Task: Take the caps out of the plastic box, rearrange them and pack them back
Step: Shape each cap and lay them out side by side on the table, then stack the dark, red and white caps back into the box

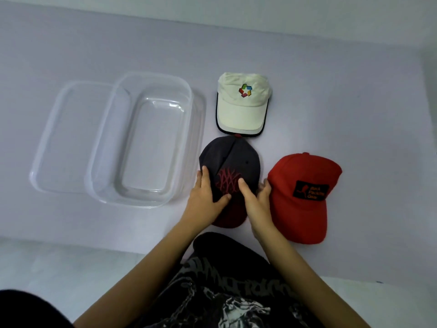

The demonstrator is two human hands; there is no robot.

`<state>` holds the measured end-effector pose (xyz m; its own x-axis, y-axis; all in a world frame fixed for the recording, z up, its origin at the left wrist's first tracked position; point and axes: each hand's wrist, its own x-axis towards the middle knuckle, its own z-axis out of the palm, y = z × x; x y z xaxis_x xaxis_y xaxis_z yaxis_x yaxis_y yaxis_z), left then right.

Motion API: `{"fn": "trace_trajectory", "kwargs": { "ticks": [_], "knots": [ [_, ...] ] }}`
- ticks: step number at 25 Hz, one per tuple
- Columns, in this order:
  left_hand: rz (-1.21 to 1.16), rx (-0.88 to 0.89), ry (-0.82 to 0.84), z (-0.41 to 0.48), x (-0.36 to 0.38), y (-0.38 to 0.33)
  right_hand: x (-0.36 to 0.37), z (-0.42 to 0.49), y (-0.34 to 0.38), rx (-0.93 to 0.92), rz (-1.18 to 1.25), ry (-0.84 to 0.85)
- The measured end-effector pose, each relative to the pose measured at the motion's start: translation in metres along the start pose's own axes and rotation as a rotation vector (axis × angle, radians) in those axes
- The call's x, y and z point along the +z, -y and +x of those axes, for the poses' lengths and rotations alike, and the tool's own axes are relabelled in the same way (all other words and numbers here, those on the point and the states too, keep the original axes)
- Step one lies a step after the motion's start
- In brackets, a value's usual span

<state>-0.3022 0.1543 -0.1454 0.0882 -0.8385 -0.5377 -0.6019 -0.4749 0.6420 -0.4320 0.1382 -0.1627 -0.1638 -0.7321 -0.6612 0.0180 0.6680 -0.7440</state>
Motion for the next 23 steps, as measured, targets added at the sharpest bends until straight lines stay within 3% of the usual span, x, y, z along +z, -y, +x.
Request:
{"fn": "trace_trajectory", "kwargs": {
  "ticks": [3,7,11,13,18,23],
  "knots": [
    [-0.031,0.019,0.029,-0.004,-0.01,-0.003,-0.002,0.007,-0.002,0.077,0.05,0.042],
    [-0.248,0.02,0.027,-0.012,-0.022,-0.004,-0.007,0.003,0.007,-0.001,0.052,0.084],
    [-0.389,-0.036,0.07,-0.015,-0.027,0.001,-0.01,0.003,0.004,-0.029,0.281,0.294],
    [-0.433,-0.064,0.081,-0.015,-0.028,0.001,-0.009,0.004,0.001,-0.018,0.335,0.317],
    [-0.447,-0.111,0.057,-0.013,-0.027,0.006,-0.01,0.007,-0.007,0.042,0.381,0.28],
    [-0.452,-0.129,0.077,-0.009,-0.026,0.013,-0.01,0.007,-0.005,0.152,0.447,0.472]
  ]
}}
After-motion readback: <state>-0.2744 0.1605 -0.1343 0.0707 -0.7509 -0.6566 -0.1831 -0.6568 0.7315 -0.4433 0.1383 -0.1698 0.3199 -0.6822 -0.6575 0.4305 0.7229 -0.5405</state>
